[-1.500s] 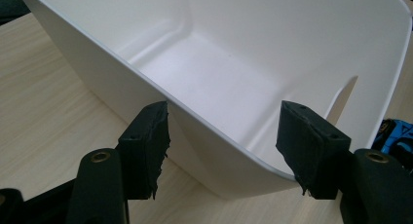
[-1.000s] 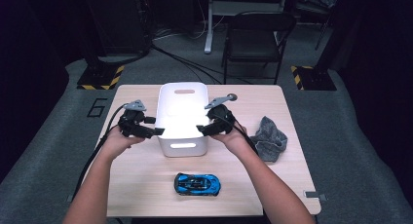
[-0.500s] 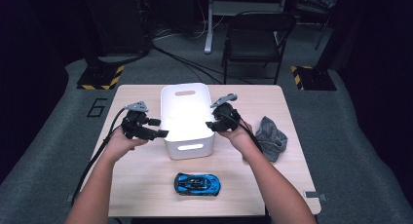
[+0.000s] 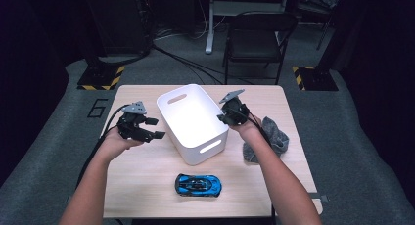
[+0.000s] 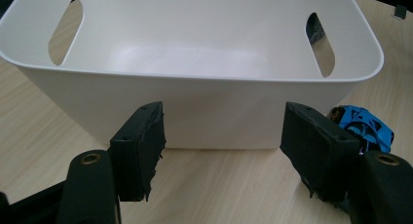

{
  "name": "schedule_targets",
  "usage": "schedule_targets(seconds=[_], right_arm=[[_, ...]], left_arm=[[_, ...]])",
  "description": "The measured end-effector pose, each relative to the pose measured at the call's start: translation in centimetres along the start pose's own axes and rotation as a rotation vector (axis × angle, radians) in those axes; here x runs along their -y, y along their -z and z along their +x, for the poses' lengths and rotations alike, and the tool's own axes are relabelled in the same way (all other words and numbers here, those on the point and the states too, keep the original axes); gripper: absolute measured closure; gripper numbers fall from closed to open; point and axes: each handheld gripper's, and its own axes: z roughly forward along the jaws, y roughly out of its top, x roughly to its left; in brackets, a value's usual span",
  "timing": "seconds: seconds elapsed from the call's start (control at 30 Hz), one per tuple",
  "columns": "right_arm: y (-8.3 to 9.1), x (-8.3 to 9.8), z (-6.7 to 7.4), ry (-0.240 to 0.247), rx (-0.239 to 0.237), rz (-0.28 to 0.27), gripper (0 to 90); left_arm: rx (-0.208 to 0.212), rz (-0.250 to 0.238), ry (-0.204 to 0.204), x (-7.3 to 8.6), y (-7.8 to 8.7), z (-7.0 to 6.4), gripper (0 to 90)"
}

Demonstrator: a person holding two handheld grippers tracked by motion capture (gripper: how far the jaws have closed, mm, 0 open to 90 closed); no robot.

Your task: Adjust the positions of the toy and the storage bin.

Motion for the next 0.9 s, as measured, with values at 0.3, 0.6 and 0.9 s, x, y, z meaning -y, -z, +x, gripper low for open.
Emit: schedule_targets(seconds=[0.3, 0.6, 0.9], right_arm=[[3.9, -1.5, 1.0, -0.061, -0.056, -0.121, 56.5], [3.8, -1.1, 6.3, 0.025, -0.187, -0.11, 55.4], [3.2, -2.2, 10.9, 0.092, -0.281, -0.099, 54.5]], left_arm=[[-0.007, 0.009, -0.01, 0.3, 0.3, -0.4, 33.2], [-0.014, 0.038, -0.028, 1.2, 0.2, -1.2, 33.8], [-0.039, 0.016, -0.001, 2.3, 1.5, -1.7, 33.8]])
